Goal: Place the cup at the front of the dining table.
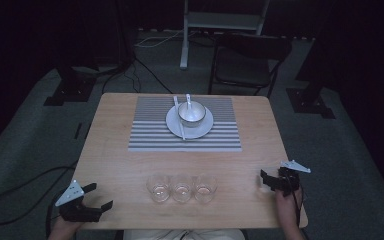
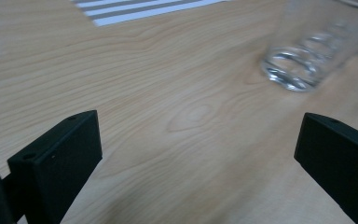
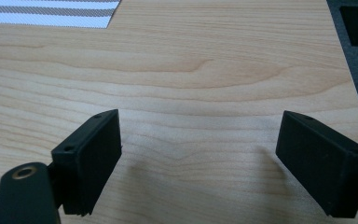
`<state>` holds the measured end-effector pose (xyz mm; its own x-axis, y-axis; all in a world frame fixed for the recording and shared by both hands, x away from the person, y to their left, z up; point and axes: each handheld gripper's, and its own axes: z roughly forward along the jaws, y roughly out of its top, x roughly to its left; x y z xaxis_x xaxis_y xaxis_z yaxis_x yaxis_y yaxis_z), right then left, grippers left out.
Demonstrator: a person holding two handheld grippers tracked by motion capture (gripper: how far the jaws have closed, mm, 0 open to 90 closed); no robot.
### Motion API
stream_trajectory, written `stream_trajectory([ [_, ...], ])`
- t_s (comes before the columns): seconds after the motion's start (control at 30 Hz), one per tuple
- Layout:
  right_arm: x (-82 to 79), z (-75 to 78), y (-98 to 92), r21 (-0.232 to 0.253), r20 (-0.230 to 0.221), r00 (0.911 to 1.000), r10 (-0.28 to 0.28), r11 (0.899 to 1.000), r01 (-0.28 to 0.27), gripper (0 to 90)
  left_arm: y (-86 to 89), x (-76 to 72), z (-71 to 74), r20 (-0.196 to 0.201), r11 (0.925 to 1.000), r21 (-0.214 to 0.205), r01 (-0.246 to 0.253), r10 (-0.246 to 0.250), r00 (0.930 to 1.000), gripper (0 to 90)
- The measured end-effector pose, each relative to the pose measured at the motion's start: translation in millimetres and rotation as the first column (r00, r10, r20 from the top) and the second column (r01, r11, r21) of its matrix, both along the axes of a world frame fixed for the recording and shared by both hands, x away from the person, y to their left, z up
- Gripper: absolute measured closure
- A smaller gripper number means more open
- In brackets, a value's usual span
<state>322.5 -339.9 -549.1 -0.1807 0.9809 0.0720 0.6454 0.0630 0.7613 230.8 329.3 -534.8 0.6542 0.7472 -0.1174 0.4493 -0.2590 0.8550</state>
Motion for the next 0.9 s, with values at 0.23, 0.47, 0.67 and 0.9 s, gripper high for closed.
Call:
stream_trajectory([
  [0.23, -0.1, -0.2, 2.0, -0.021, -0.006, 1.0000, -0.004, 1.000, 0.004, 13.6, 3.4, 3.2, -5.6, -0.022, 0.9998, 0.011, 0.014, -0.014, 0.9997, 1.2],
  [0.47, 0.2, -0.3, 2.6, -0.030, -0.009, 0.9999, -0.008, 1.000, 0.008, 13.6, 3.8, 6.4, -7.2, -0.065, 0.9988, 0.010, 0.047, -0.046, 0.9968, 1.2],
  [0.67, -0.1, -0.2, 2.4, -0.028, -0.007, 0.9999, -0.010, 1.000, 0.010, 13.6, 2.0, 9.8, -8.0, -0.093, 0.9972, 0.013, 0.074, -0.072, 0.9930, 1.3],
  [0.9, 0.0, -0.3, 1.9, -0.021, -0.007, 0.9999, -0.010, 1.000, 0.009, 13.6, 2.8, 12.3, -6.7, -0.102, 0.9976, 0.006, 0.070, -0.069, 0.9924, 2.5],
])
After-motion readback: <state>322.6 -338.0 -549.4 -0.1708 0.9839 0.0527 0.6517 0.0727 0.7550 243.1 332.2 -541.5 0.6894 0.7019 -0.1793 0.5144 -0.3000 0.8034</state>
